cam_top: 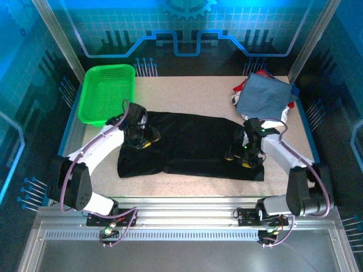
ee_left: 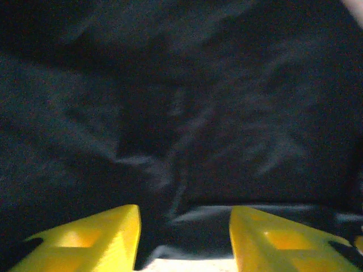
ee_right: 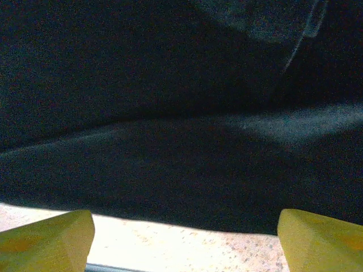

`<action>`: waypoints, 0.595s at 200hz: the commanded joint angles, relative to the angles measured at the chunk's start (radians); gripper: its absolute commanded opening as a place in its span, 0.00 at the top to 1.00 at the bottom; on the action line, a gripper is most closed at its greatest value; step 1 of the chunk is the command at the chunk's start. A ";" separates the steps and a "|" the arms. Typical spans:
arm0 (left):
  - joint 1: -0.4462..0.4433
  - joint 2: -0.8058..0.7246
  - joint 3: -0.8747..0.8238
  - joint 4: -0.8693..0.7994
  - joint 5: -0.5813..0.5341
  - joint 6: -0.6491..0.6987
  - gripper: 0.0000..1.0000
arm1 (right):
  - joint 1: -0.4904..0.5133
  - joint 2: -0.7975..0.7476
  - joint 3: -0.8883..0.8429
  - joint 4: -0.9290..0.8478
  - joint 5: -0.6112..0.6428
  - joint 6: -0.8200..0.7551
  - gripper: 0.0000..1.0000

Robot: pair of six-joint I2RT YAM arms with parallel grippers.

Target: Fold and stack the t-shirts

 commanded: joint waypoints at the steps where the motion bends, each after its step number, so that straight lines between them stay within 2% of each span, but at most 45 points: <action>1: 0.021 0.040 -0.112 0.037 -0.048 -0.034 0.65 | 0.059 0.092 0.069 0.045 0.066 0.021 0.36; 19: 0.055 0.052 -0.165 0.046 -0.103 -0.053 0.69 | 0.092 0.164 0.094 0.043 0.097 0.026 0.41; 43: 0.112 0.071 -0.212 0.030 -0.158 -0.066 0.68 | 0.141 0.249 0.136 0.002 0.158 0.023 0.44; 78: 0.189 0.049 -0.309 0.032 -0.137 -0.075 0.67 | 0.228 0.338 0.186 -0.066 0.244 0.006 0.44; 119: 0.208 -0.028 -0.373 -0.060 -0.142 -0.088 0.68 | 0.326 0.376 0.199 -0.098 0.252 0.001 0.43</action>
